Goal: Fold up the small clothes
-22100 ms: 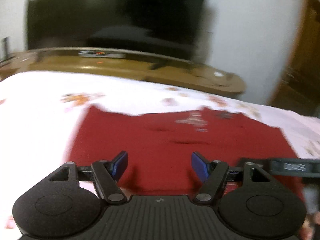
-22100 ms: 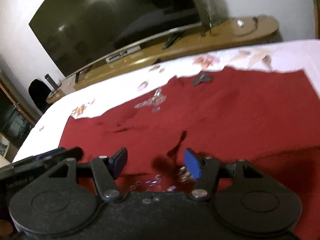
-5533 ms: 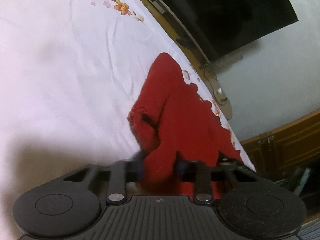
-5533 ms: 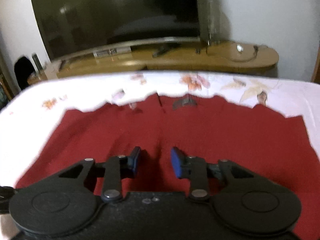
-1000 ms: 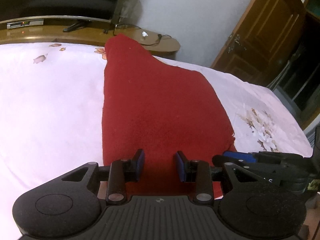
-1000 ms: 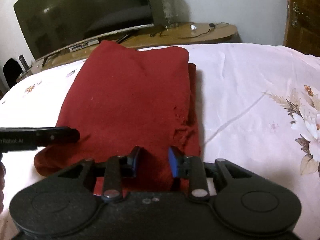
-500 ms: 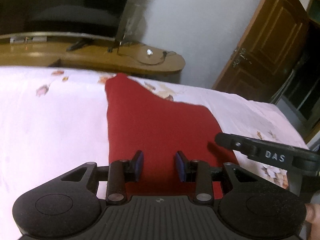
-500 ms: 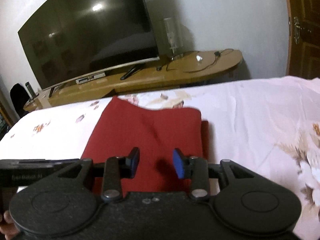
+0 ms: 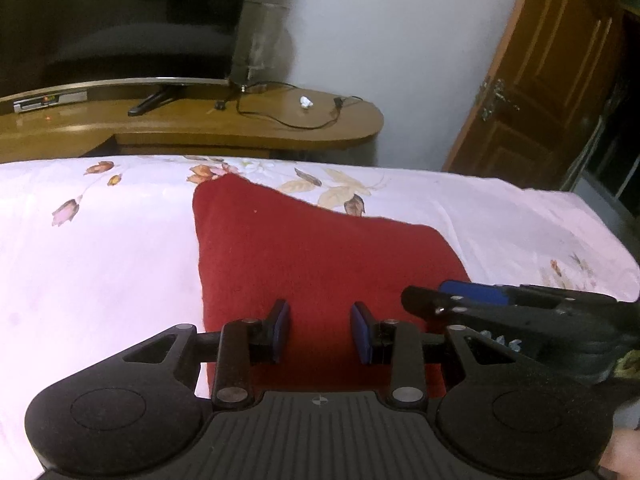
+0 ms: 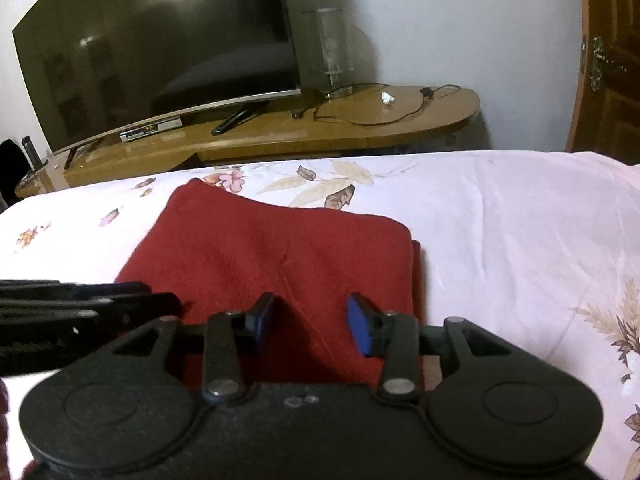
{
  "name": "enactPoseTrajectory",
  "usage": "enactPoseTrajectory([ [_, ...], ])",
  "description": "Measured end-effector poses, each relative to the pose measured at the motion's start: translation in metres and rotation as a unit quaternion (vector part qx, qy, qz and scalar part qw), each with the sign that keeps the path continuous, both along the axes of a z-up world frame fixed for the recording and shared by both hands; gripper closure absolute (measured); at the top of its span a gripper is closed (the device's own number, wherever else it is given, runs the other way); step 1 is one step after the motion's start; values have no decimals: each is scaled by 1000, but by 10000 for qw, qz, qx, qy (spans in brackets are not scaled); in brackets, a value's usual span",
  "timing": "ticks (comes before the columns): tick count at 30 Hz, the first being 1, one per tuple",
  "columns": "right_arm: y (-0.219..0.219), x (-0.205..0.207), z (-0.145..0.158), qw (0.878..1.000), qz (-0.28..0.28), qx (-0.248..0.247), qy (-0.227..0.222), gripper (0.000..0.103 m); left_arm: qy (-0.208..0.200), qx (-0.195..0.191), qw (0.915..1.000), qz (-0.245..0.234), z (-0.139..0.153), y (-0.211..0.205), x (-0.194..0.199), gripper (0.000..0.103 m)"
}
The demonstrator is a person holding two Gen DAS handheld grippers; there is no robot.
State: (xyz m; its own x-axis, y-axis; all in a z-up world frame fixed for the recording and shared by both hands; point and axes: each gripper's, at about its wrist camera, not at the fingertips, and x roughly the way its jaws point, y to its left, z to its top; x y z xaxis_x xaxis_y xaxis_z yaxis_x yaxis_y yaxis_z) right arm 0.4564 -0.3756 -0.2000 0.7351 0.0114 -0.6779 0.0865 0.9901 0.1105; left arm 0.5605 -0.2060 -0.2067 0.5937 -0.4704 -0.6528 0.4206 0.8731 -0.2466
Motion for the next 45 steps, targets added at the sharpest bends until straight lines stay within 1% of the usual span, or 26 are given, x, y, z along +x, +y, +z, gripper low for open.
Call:
enactPoseTrajectory([
  [1, -2, -1, 4, 10000, 1, 76, -57, 63, -75, -36, 10000, 0, 5, 0, 0, 68],
  [3, -6, -3, 17, 9995, -43, 103, -311, 61, -226, 80, 9997, 23, 10, -3, 6, 68],
  [5, -7, 2, 24, 9992, -42, 29, -394, 58, -105, 122, 9999, -4, 8, -6, 18, 68],
  [6, -8, 8, 23, 9993, -29, 4, -367, 58, -52, 116, 9999, 11, 5, -8, 24, 68],
  [8, -7, 18, 21, 9995, -13, -14, -318, 58, -83, 138, 9999, 49, 3, -11, 33, 68],
  [11, -11, 32, 13, 9994, -125, 8, -338, 58, -95, 259, 9996, 104, 0, -18, 49, 68],
  [12, -12, 36, 8, 9995, -147, -38, -274, 58, -12, 256, 9996, 126, -4, -19, 55, 68],
  [13, -13, 44, -2, 9997, -158, -158, -81, 58, 83, 225, 9996, 136, -9, -20, 60, 68],
  [14, -14, 51, -13, 9995, -97, -239, 190, 58, 90, 211, 9996, 176, -13, -20, 62, 68],
  [15, -15, 52, -20, 9996, -48, -241, 162, 58, 46, 207, 9996, 196, -16, -21, 61, 68],
  [16, -17, 51, -20, 9997, -54, -195, 129, 58, -14, 251, 9995, 186, -16, -22, 59, 68],
  [18, -18, 51, -16, 9997, -68, -149, 185, 58, -142, 384, 9991, 130, -12, -25, 49, 68],
  [19, -17, 50, -13, 9997, -47, -163, 195, 58, -176, 383, 9990, 112, -10, -23, 45, 68],
  [22, -16, 32, 3, 10000, 14, -69, -26, 57, -279, 295, 9992, 69, -2, -13, 27, 68],
  [24, -14, 17, 12, 9998, 104, -18, -179, 54, -299, 236, 9993, -23, 2, -5, 10, 68],
  [27, -9, -9, 22, 9993, 249, -1, -283, 53, -269, 177, 9994, -127, 2, 6, -15, 68],
  [30, -1, -36, 28, 9986, 387, -32, -351, 53, -340, 132, 9993, -127, 2, 16, -45, 68],
  [32, 2, -52, 25, 9986, 440, -66, -277, 53, -249, 30, 9996, -127, 1, 21, -60, 68],
  [34, 2, -68, 18, 9989, 440, -28, -152, 53, 21, -19, 9996, -270, -6, 22, -73, 68],
  [37, 3, -93, 13, 9991, 402, -72, -82, 53, -10, 112, 9992, -393, -17, 20, -89, 68],
  [39, 3, -106, 11, 9993, 334, -151, -6, 51, 64, 30, 9994, -334, -20, 22, -91, 68],
  [41, -4, -118, 8, 9996, 232, 85, 119, 49, 112, -39, 9995, -281, -20, 23, -90, 68],
  [44, -6, -128, 2, 9994, 147, 123, 293, 48, 123, -44, 9996, -257, -20, 23, -92, 68],
  [45, -5, -130, 2, 9991, 196, 197, 320, 50, 110, -19, 9996, -261, -20, 23, -93, 68],
])
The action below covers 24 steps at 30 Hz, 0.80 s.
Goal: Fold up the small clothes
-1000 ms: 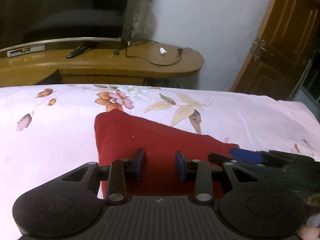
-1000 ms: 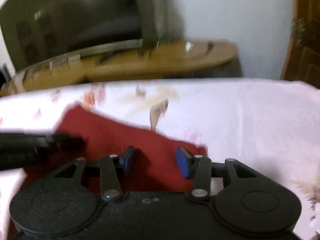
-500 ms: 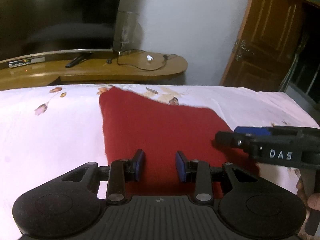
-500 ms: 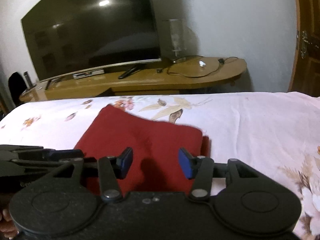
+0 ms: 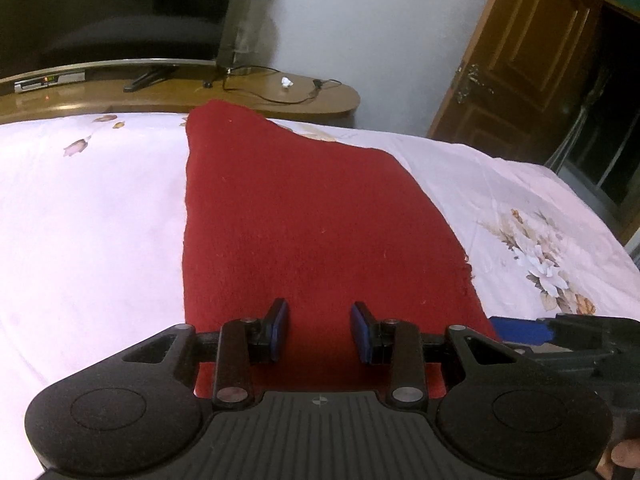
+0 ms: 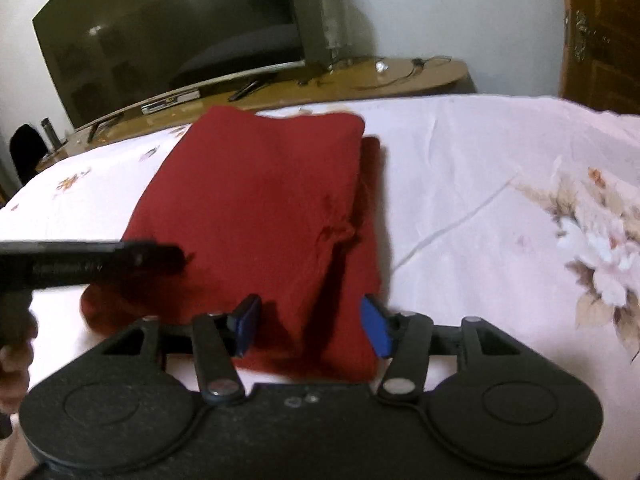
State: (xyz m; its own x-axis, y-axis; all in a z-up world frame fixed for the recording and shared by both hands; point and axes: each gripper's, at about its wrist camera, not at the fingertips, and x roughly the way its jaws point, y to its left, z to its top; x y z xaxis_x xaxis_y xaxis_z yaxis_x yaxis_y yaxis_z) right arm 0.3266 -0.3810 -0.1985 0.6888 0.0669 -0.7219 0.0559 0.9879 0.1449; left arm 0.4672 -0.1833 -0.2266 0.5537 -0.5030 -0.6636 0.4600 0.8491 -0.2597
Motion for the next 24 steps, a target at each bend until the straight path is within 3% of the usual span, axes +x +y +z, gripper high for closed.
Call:
enactPoseTrajectory([
  [1, 1, -1, 0, 10000, 28, 19, -3, 52, -11, 18, 10000, -6, 0, -1, 1, 68],
  [3, 5, 1, 1, 9999, 109, 82, 21, 69, -27, 55, 10000, -12, 1, -4, 1, 68],
  [9, 16, -2, 4, 9991, 414, -75, 45, 94, -3, -3, 10000, 3, 8, -3, 3, 68],
  [14, -7, -5, 19, 9993, 142, -324, -92, 96, -56, -100, 9999, -112, 17, -3, -3, 68],
  [17, -11, -2, 2, 9987, 166, -405, 245, 96, -19, 50, 9998, -180, 5, -9, -7, 68],
  [20, -4, -1, -4, 9979, 196, -565, 250, 95, -131, 204, 9994, -236, -4, -11, -11, 68],
  [23, -10, -5, 8, 9995, 88, -276, 90, 74, -78, 211, 9994, -276, 4, -10, -9, 68],
  [24, -12, -8, 14, 9999, 61, -136, -43, 74, -59, 163, 9995, -249, 8, -9, -7, 68],
])
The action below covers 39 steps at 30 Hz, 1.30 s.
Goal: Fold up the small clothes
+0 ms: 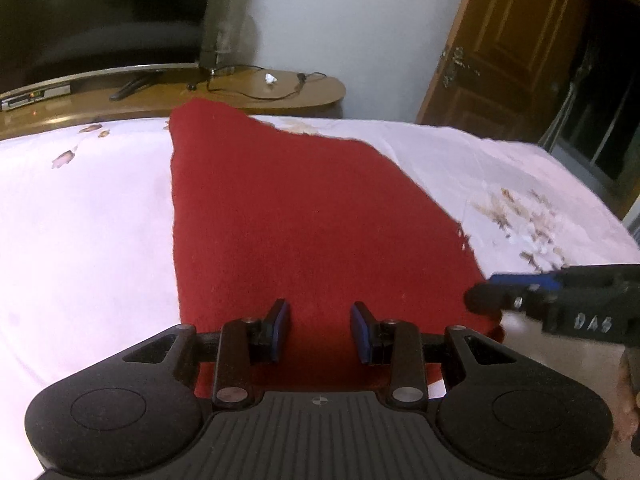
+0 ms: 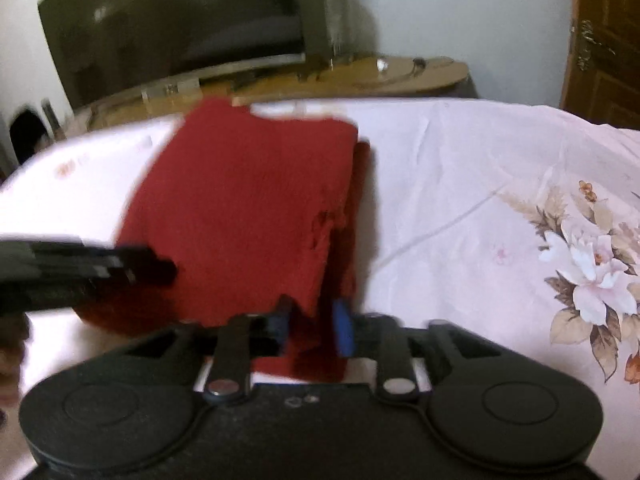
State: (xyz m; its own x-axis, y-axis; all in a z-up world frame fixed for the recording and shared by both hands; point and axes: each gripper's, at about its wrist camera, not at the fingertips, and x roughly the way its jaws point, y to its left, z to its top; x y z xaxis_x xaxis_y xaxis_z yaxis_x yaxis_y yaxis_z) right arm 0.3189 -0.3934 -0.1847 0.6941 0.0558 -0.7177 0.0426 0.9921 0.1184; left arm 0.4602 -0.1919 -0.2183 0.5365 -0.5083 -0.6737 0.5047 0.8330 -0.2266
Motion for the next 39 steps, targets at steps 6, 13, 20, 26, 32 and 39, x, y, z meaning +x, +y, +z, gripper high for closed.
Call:
enactPoseTrajectory([
  [6, 13, 30, 22, 9991, 97, 22, -406, 62, 59, -8, 9997, 232, 6, 4, 12, 68],
  [13, 7, 55, -1, 9998, 125, 154, -13, 61, -67, -116, 9990, 422, 23, 13, 16, 68],
  [20, -14, 86, 13, 9987, -53, 483, -150, 23, 276, -13, 9951, 945, 14, 32, 61, 68],
  [26, -40, 109, -18, 9877, -367, 1495, 288, 22, 348, -147, 9946, 964, -1, 34, 75, 26],
  [32, -40, 111, -30, 9851, -343, 1646, 373, 18, 706, -618, 9914, 912, -18, 38, 88, 26],
  [39, -39, 111, -30, 9804, -239, 1925, 342, 36, 1013, -999, 9867, 784, -27, 36, 95, 43],
])
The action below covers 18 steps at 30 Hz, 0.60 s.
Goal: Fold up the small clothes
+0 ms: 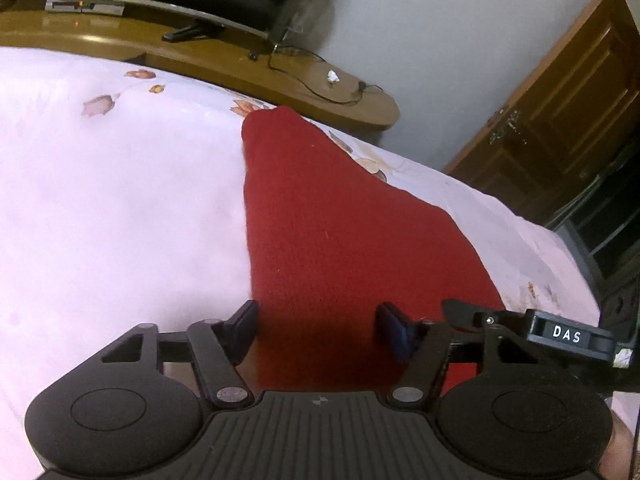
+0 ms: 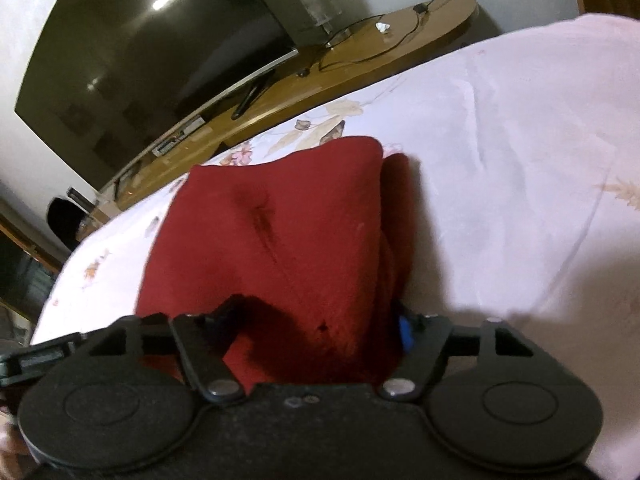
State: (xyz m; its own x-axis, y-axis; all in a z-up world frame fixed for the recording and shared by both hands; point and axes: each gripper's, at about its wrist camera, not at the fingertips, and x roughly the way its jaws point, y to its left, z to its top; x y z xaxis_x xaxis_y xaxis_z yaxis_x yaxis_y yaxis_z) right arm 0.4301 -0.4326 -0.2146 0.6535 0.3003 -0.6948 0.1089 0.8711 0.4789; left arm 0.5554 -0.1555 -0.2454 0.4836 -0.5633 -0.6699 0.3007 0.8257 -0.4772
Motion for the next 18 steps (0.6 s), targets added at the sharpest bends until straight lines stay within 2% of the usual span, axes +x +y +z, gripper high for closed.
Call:
enactPoseTrajectory([
  [4, 5, -1, 0, 9998, 107, -174, -32, 45, -129, 59, 9999, 20, -1, -5, -1, 51],
  [6, 5, -4, 4, 9999, -9, -79, -122, 67, -220, 62, 9997, 103, 6, -5, -5, 60],
  [10, 14, -17, 25, 9988, 44, -79, -478, 70, -390, -56, 9992, 100, 24, 4, -16, 63],
  [18, 36, -42, 68, 9950, 279, 283, -920, 70, -668, -132, 9974, 217, 69, 48, -48, 63],
])
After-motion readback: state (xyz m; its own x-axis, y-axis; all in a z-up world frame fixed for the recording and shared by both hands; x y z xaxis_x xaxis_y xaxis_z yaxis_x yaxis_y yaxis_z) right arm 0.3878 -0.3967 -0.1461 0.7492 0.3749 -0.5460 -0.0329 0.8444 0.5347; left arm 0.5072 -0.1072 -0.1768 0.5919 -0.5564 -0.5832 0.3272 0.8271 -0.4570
